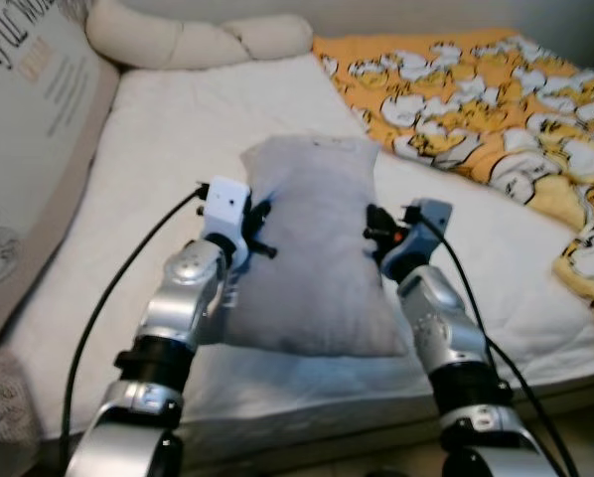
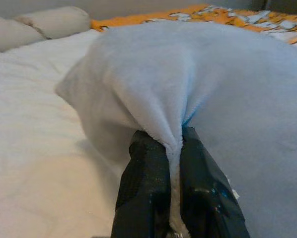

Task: Clean up the room

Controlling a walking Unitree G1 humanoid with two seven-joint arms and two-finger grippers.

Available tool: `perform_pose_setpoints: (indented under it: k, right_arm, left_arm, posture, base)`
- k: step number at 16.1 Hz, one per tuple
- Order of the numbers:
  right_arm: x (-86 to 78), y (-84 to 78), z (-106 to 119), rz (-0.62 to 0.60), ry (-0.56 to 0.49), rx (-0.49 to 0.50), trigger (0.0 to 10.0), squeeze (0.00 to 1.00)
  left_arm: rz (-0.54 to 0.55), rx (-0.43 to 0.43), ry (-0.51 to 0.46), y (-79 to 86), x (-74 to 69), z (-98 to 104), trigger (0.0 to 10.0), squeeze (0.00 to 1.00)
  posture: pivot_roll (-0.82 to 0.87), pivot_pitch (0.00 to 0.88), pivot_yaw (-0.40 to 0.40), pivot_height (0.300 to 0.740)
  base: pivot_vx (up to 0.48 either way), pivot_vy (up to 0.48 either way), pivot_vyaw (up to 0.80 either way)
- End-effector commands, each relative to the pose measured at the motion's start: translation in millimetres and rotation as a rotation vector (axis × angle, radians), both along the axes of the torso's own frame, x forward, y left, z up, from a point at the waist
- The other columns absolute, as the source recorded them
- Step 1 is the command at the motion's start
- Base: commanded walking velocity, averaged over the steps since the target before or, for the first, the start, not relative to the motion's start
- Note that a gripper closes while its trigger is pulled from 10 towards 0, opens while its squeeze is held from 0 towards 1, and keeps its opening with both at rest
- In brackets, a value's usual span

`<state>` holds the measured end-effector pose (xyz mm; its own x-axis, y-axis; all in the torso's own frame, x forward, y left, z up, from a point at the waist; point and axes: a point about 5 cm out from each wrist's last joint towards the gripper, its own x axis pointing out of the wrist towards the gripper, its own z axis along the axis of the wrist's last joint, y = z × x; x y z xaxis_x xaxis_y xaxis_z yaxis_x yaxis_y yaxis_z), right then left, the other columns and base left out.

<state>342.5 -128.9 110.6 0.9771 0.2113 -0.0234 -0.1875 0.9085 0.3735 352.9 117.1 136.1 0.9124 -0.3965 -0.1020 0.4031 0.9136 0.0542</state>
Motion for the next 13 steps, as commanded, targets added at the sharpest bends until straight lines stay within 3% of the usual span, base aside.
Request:
perform_pose_setpoints:
  k: [1,13]
  right_arm:
    - [-0.7,-2.8,4.7,-0.018,-0.030,0.004,10.0,0.00]
    - [-3.7,-2.6,-2.0,-0.020,0.007,0.024,10.0,0.00]
  left_arm:
    - [0.008,0.012,-0.050,1.1,2.7,10.8,10.0,0.00]
    - [0.013,0.017,-0.045,0.9,0.7,8.4,10.0,0.00]
  posture:
    - [-0.02,0.000,0.029,0.740]
    - [-0.02,0.000,0.030,0.740]
  base:
    - [0.000,0.349,0.00]
    - [0.000,0.306,0.00]
